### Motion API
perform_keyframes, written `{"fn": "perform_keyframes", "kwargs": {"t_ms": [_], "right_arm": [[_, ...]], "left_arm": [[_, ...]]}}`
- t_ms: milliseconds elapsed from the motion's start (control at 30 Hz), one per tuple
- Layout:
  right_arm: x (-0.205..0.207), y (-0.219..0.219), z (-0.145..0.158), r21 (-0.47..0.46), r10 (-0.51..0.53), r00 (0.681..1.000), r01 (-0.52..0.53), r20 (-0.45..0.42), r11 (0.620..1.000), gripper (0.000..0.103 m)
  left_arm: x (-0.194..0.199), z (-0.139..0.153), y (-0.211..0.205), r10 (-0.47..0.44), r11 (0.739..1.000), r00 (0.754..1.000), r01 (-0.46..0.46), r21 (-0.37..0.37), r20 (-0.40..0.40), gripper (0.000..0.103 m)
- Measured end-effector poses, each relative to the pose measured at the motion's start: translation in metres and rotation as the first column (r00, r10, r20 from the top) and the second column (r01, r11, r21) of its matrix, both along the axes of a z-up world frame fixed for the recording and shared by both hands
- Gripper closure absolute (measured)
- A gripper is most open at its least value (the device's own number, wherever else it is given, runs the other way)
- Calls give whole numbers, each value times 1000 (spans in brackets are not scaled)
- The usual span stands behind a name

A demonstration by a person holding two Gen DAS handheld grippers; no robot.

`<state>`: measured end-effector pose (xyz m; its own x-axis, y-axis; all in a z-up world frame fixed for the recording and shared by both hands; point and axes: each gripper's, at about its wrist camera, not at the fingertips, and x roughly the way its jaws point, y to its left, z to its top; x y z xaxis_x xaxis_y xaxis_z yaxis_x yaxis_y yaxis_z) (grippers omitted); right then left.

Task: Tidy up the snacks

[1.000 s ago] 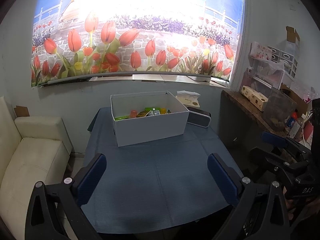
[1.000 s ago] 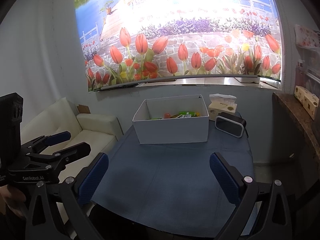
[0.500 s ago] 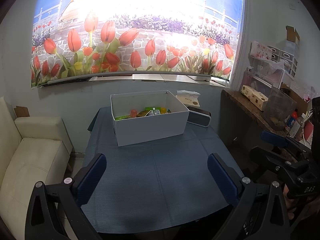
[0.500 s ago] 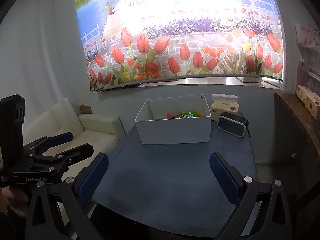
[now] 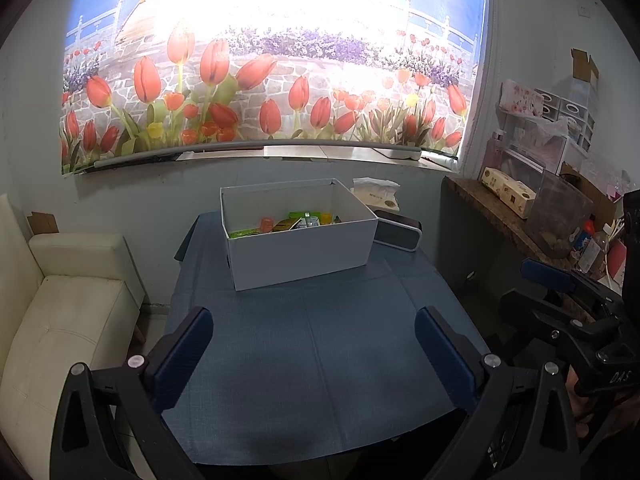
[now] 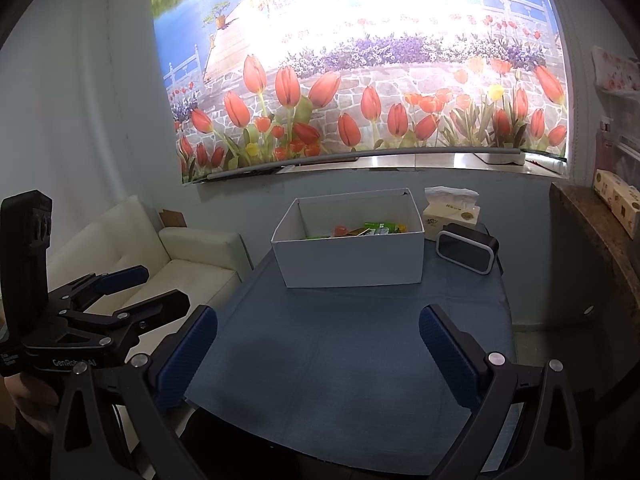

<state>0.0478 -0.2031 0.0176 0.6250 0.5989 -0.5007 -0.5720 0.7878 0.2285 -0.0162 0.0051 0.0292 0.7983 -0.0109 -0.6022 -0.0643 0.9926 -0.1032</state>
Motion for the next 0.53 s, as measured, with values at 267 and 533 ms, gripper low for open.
{"fn": "perform_keyframes", "kwargs": {"t_ms": [267, 533], "right_arm": [[0, 2, -1, -7, -2, 1000, 2, -1, 1000, 0], [0, 3, -1, -3, 2, 1000, -2, -2, 1000, 0]], "left_arm": [[1, -1, 1, -2, 1000, 1000, 2, -1, -2, 0], [-1, 1, 2, 1, 1000, 1000, -1, -2, 11, 0]]}}
